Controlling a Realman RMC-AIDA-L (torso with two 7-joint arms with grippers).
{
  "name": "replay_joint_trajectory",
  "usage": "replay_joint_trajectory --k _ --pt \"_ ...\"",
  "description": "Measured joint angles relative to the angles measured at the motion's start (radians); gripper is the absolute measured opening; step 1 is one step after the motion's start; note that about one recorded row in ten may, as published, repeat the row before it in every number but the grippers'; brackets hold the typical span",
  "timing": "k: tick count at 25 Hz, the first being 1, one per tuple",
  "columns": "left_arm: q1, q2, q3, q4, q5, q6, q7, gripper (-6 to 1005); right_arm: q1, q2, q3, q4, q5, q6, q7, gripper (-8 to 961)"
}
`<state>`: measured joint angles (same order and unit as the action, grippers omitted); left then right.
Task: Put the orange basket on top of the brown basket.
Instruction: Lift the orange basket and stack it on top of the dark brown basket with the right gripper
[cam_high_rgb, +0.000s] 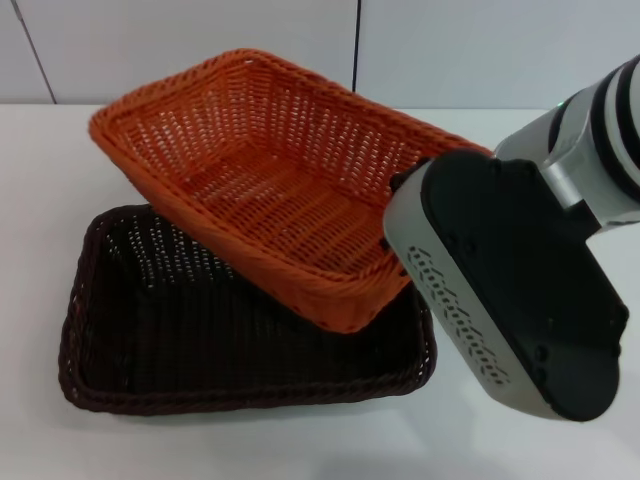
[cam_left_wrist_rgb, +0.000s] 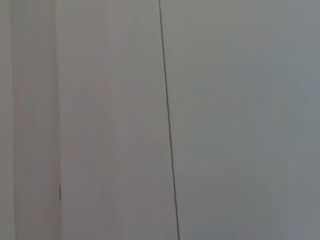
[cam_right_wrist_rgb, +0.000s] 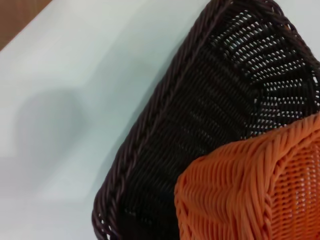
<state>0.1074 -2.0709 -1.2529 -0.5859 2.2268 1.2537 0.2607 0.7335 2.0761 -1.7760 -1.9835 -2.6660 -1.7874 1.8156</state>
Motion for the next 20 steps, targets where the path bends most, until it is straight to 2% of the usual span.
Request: replay_joint_trajectory --k 11,20 --pt "-0.010 0.000 0.013 0.000 -0.003 -0.007 0.000 785 0.012 -0.003 -0.047 -0.035 0.053 0.020 -0.069 186" --pt "-0.005 0.000 0.027 -0.003 -0.014 -0.007 0.000 785 -0.077 -0.005 -0.077 -0.070 0.034 0.060 -0.208 184"
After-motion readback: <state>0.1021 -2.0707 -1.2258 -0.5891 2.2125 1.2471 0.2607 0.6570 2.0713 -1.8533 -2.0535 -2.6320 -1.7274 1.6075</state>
